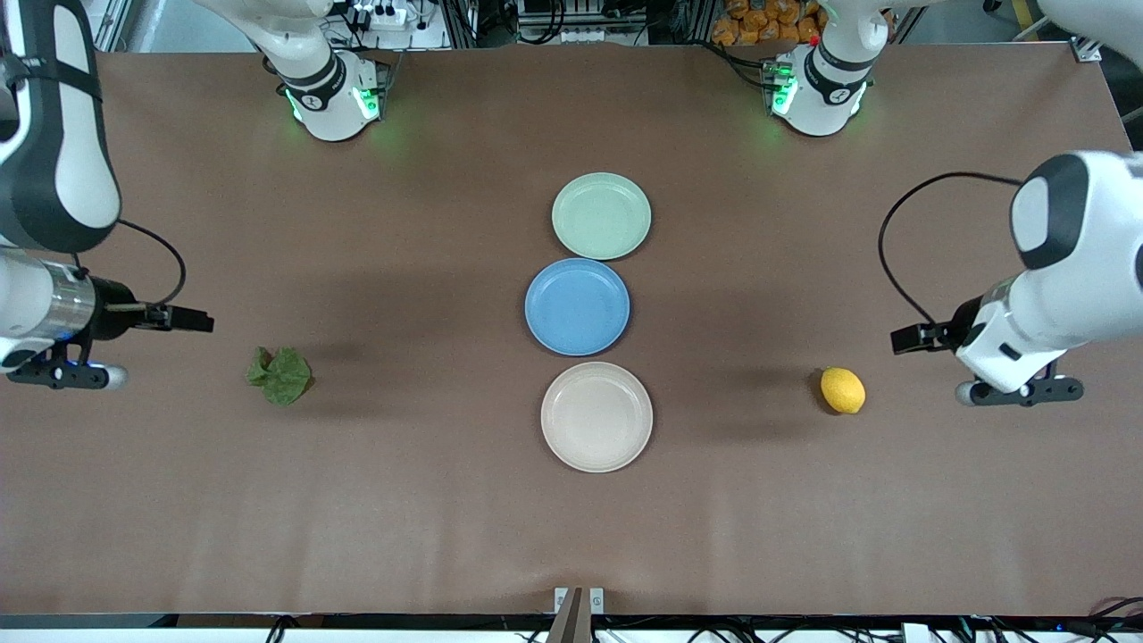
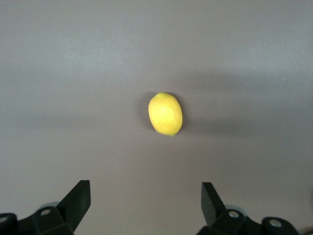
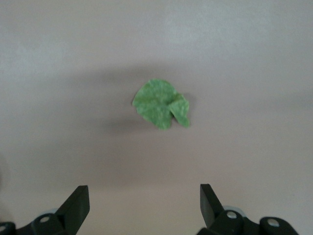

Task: Place lemon and lettuce in plates
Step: 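Lower the right gripper onto the lettuce while the left gripper lowers onto the lemon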

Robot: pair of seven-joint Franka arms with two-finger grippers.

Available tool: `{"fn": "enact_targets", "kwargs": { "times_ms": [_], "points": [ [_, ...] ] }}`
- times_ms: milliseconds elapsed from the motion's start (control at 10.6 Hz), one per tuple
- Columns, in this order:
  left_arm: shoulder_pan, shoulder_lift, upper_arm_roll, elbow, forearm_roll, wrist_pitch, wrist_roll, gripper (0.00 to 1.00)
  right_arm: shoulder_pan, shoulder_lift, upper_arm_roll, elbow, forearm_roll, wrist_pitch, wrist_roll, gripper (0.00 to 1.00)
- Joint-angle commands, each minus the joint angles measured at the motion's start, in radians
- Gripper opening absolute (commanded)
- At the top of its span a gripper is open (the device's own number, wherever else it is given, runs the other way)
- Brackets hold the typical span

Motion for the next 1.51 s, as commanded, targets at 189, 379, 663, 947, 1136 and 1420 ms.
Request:
{"fn": "enact_targets", "kwargs": {
  "times_ms": [189,379,663,947,1136,1420],
  "points": [
    [-0.006,0.131,-0.003,0.01,0.051,0.142,-0.017,1.0,-0.034,-0.002,0.008,-0.193,-0.008,0.214,-0.005,1.0],
    [0.0,0.169,-0.003,0.012,0.05,0.19,-0.017,1.0,-0.054,0.031,0.008,-0.192,-0.005,0.222,-0.027,1.0],
    [-0.012,0.214,-0.003,0.005,0.051,0.247,-0.078,1.0,-0.071,0.097,0.008,-0.193,-0.003,0.339,-0.054,1.0],
    [-0.021,0.246,-0.003,0.005,0.051,0.281,-0.086,1.0,-0.074,0.139,0.008,-0.19,-0.003,0.421,-0.053,1.0],
    [-0.021,0.262,-0.003,0.001,0.051,0.31,-0.095,1.0,-0.072,0.151,0.008,-0.192,-0.003,0.429,-0.042,1.0],
    [-0.035,0.285,-0.003,-0.001,0.051,0.345,-0.123,1.0,-0.09,0.183,0.008,-0.201,0.007,0.47,-0.019,1.0]
  ]
}}
